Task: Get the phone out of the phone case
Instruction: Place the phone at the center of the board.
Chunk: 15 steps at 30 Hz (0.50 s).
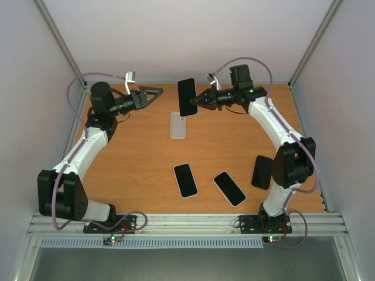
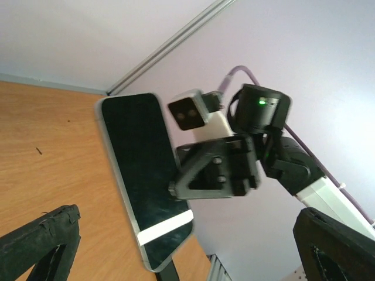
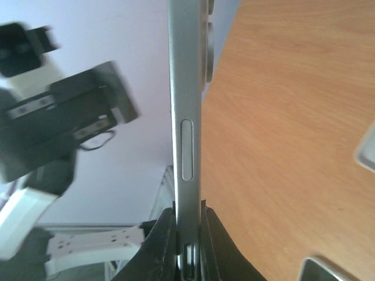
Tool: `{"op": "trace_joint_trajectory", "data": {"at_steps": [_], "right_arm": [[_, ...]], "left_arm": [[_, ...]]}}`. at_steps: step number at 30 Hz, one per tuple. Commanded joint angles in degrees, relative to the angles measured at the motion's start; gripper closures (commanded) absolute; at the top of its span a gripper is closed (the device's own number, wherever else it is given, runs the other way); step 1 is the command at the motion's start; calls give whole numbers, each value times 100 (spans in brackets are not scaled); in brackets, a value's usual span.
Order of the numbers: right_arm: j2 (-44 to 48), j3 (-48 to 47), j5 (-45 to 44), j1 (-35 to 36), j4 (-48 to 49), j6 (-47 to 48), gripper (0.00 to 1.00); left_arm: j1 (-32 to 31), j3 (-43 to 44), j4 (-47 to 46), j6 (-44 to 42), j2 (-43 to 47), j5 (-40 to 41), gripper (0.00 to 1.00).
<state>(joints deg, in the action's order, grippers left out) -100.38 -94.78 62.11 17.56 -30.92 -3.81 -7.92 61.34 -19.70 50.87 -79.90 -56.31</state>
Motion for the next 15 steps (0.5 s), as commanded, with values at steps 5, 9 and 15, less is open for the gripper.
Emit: {"op": "trace_joint_trajectory", "data": {"at_steps": [5, 9, 15], "right_arm": [[-972, -11, -613, -273, -594, 1121, 99], [-1440, -23, -927, -320, -746, 1450, 99], [-2094, -173, -1195, -398, -853, 1646, 99]], "left_arm": [[44, 313, 421, -526, -182, 134, 1], [45, 331, 424, -526, -263, 137, 1], [45, 330, 326, -447, -381, 122, 1]]}}
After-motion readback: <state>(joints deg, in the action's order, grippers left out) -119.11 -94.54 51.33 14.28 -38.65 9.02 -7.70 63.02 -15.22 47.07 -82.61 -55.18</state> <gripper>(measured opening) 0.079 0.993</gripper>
